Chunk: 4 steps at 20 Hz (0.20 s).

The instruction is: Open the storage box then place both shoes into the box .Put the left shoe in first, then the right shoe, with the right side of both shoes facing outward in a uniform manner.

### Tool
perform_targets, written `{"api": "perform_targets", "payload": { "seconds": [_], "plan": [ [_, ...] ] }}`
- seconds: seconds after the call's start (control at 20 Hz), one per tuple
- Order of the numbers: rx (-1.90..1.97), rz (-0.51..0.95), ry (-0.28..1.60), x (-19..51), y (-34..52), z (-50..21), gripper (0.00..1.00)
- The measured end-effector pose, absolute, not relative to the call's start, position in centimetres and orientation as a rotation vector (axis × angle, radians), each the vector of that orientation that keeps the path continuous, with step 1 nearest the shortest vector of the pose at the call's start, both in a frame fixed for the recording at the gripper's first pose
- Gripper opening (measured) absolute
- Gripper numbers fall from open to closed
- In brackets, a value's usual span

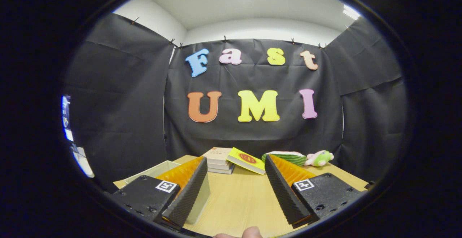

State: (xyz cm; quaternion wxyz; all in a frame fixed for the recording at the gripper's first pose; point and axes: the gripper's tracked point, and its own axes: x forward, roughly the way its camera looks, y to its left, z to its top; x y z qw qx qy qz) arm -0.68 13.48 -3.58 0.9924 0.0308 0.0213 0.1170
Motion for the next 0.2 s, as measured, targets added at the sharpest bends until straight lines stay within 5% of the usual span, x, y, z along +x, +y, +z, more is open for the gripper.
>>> {"api": "perform_targets", "payload": {
  "seconds": [0.2],
  "plan": [
    [0.065,0.235,0.059,-0.57,13.61,-3.87,1.00]
  ]
}}
